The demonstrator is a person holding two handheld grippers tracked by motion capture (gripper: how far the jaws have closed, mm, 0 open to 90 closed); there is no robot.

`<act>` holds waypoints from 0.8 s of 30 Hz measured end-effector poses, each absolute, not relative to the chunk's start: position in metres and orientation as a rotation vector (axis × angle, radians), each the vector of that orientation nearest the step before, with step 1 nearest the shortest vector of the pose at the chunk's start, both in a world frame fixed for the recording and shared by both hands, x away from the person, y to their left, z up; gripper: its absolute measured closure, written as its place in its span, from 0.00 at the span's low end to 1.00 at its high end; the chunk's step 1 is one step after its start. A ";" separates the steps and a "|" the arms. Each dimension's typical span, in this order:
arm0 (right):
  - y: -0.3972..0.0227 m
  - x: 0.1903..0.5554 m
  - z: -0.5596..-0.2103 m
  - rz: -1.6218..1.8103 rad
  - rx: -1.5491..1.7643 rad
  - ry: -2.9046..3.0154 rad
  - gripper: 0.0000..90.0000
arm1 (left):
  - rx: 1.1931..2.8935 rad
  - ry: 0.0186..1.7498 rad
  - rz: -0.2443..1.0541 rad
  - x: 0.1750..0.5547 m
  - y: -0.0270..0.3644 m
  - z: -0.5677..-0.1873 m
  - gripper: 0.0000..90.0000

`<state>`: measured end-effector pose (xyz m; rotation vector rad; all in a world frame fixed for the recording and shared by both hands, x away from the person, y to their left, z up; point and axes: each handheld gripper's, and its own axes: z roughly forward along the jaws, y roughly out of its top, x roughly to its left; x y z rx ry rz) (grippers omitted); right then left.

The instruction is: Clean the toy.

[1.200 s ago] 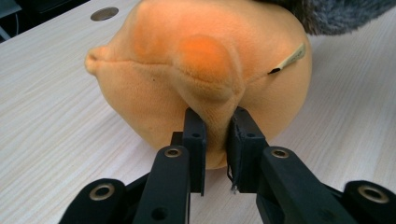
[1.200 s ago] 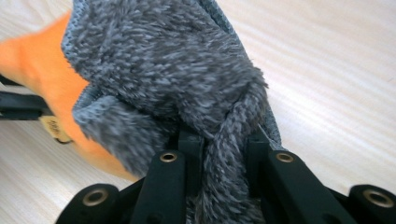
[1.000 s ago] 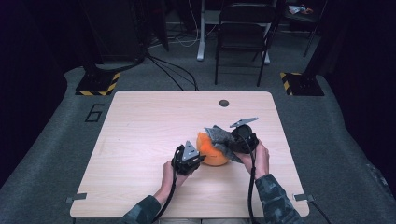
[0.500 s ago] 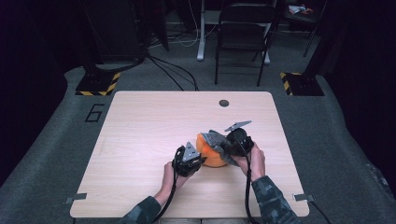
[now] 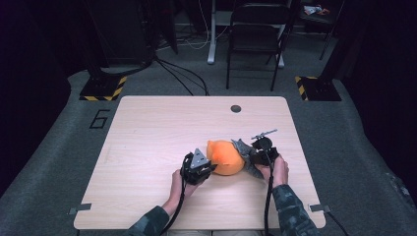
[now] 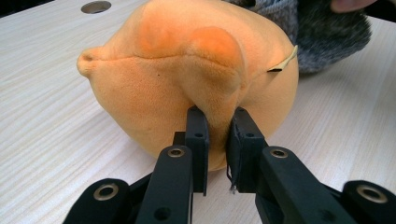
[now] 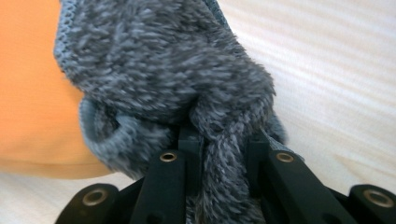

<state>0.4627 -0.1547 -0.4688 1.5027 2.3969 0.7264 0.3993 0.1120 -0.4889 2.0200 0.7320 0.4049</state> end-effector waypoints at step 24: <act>-0.129 0.451 -0.435 0.848 1.354 2.409 0.84 | 2.066 0.709 0.503 0.398 0.115 -0.490 0.52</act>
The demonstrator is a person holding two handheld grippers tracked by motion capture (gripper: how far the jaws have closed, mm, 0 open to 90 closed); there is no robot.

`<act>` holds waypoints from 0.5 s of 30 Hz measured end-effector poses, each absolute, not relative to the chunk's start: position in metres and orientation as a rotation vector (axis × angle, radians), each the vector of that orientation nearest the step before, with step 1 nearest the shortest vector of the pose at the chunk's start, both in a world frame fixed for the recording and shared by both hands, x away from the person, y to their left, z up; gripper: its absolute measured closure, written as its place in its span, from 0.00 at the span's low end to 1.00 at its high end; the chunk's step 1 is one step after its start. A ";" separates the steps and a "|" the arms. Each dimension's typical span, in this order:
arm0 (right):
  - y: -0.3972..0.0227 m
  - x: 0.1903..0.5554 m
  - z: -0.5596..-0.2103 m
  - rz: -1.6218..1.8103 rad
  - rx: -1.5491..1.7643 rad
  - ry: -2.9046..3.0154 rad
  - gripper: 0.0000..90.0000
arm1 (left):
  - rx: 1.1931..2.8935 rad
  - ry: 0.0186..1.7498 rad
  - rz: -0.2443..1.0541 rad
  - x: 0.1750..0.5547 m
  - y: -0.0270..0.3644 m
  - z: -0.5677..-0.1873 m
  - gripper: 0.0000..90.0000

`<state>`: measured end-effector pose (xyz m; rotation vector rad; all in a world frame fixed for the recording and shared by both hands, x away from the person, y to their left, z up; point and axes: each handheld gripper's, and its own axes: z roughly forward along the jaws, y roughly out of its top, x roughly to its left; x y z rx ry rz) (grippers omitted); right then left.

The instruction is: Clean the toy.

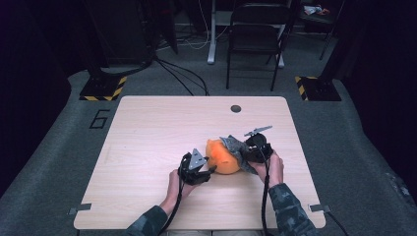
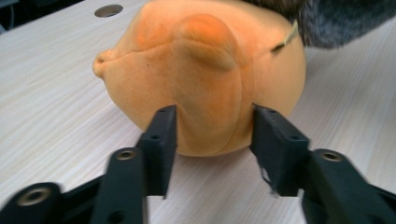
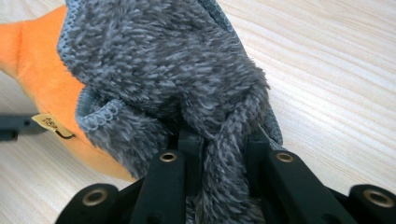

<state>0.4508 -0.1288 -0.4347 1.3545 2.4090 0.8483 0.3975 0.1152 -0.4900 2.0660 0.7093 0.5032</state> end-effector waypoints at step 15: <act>-0.131 0.446 -0.417 0.912 1.324 2.366 0.84 | 2.006 0.769 0.459 0.406 0.110 -0.486 0.90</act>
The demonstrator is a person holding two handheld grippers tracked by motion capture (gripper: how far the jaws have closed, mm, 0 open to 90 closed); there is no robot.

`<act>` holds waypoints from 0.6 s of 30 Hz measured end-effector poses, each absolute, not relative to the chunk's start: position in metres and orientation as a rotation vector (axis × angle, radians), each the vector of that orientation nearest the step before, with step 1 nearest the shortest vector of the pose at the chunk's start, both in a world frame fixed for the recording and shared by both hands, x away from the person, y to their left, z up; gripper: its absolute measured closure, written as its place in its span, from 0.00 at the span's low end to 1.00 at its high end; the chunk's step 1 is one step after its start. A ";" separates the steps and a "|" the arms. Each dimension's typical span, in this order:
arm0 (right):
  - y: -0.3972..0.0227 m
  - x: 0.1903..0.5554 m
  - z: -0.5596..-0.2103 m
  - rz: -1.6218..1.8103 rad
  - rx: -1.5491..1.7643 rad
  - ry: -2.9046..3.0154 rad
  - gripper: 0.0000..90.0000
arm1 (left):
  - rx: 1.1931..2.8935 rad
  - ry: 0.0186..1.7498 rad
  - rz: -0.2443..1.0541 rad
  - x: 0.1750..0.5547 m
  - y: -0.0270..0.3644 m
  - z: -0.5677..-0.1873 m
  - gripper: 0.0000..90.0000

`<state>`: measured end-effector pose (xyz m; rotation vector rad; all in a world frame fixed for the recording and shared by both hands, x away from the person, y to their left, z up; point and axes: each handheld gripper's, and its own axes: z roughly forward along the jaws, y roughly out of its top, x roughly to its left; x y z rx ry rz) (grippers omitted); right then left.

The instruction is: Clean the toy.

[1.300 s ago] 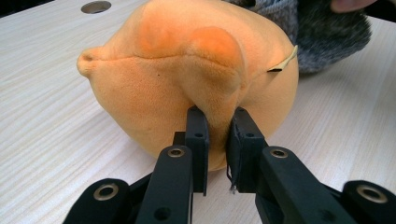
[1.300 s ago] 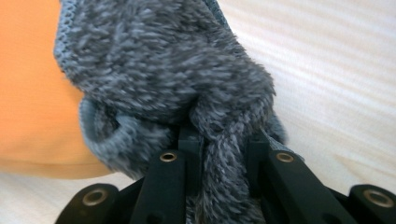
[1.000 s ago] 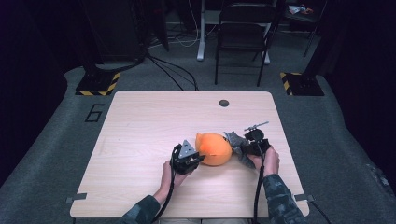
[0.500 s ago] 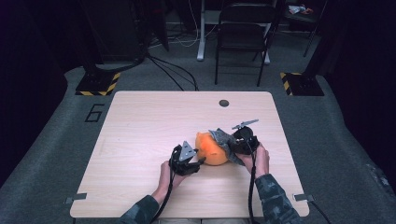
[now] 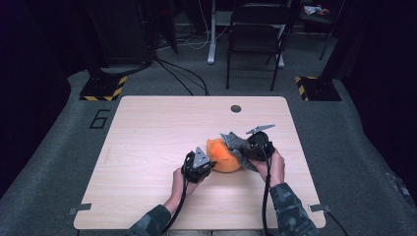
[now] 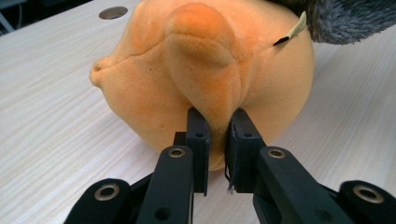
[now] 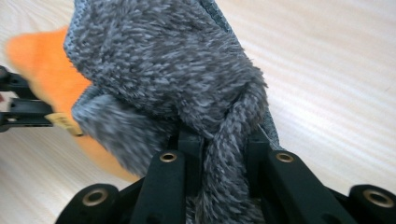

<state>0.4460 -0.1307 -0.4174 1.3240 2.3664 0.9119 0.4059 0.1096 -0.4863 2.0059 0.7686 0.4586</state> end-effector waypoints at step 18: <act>-0.096 0.435 -0.413 0.907 1.197 2.417 0.84 | 1.999 0.765 0.409 0.405 0.110 -0.484 0.90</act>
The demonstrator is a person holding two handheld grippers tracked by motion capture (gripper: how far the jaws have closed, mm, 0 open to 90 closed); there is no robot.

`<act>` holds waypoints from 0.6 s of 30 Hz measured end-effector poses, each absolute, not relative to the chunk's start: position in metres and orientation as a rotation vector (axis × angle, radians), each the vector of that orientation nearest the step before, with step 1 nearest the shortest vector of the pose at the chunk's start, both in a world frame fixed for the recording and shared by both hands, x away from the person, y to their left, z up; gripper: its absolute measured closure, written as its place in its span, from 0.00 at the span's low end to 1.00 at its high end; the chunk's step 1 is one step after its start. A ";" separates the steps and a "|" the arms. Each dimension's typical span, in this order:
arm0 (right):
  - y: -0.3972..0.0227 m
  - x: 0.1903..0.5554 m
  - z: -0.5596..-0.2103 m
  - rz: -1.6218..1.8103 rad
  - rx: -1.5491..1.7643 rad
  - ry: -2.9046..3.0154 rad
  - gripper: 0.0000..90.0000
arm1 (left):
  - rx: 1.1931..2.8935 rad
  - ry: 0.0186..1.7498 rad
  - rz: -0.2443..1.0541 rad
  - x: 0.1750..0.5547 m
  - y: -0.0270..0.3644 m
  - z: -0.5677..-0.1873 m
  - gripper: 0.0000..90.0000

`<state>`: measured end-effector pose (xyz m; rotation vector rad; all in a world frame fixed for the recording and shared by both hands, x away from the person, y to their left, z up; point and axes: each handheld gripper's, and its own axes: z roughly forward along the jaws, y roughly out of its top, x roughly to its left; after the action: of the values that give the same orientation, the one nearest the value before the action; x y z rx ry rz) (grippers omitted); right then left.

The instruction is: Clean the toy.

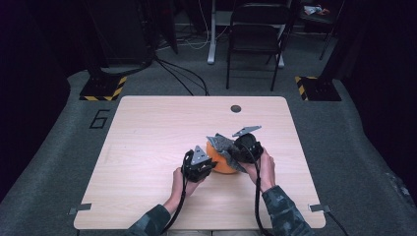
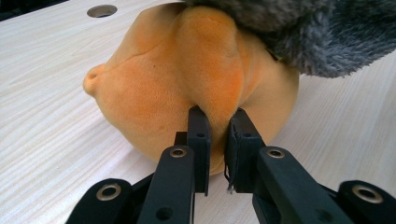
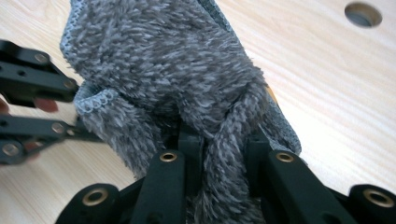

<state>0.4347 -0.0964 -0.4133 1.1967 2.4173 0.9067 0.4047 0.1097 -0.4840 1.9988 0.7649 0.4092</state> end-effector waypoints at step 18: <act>-0.155 0.464 -0.467 0.773 1.506 2.403 0.84 | 2.001 0.747 0.403 0.407 0.111 -0.485 0.90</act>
<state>0.4636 -0.1546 -0.4675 1.5062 2.4027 0.7734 0.4071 0.1110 -0.4850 2.0010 0.7465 0.4035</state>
